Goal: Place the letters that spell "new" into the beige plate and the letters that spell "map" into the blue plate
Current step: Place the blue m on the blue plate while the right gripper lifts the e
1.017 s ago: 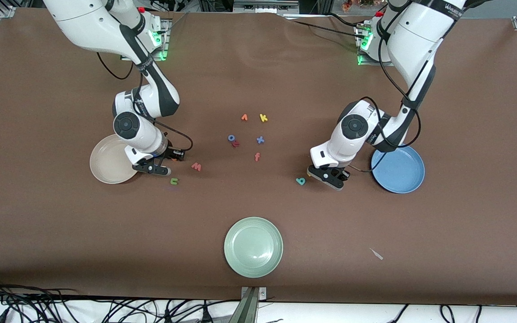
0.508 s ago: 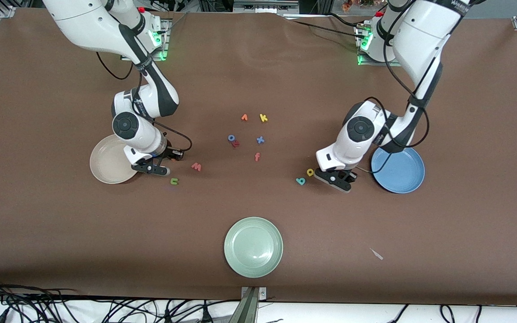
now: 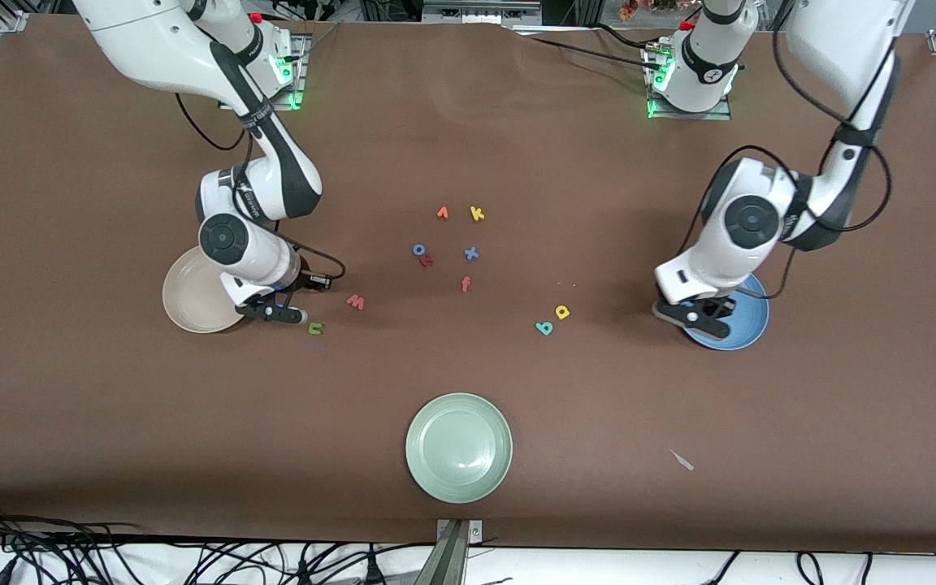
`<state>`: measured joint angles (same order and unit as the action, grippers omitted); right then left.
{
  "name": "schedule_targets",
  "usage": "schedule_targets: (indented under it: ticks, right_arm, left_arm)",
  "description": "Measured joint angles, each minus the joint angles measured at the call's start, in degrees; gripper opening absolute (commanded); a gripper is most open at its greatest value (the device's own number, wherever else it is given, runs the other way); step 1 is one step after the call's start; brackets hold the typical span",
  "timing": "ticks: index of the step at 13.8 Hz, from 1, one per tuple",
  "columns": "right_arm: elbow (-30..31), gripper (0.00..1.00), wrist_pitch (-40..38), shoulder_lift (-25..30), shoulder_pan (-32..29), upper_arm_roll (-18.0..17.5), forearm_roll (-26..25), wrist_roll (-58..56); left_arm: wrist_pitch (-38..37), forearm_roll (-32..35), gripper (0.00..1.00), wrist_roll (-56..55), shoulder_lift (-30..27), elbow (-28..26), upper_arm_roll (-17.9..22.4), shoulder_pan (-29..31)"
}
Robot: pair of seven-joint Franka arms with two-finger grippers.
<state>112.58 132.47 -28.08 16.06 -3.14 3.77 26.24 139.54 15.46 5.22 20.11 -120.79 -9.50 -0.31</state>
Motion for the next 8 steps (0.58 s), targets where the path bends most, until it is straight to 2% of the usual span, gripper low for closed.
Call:
schedule_targets:
  ticks: [1,2,3,4,6,8]
  right_arm:
    - [-2.0,0.16,-2.7,0.0,-0.5,0.2,-0.1,-0.5]
    - [-3.4,0.16,-4.4,0.1,-1.2,0.3,-0.1,-1.8]
    - [-4.2,0.16,-5.6,0.1,-2.1,0.5,-0.1,-4.1]
    - [-4.7,0.16,-6.5,0.1,-2.9,1.0,-0.2,-6.5]
    - [-5.2,0.16,-8.8,0.1,-3.8,3.2,-0.2,-11.9]
    - [-5.4,0.16,-10.2,0.1,-4.0,5.8,-0.2,-17.1]
  left_arm:
    - [0.0,0.0,0.23,2.3,-0.9,-1.6,0.0,2.0]
    - [0.0,0.0,0.34,4.1,-1.4,-3.1,0.1,3.6]
    - [0.1,0.0,0.53,5.2,-1.6,-4.0,0.1,4.7]
    - [0.1,0.0,0.76,5.5,-1.6,-4.6,0.1,5.2]
    - [0.1,-0.7,0.85,5.4,-1.6,-4.9,-0.1,5.2]
    - [0.4,-1.3,0.86,5.3,-1.6,-4.8,-0.5,5.1]
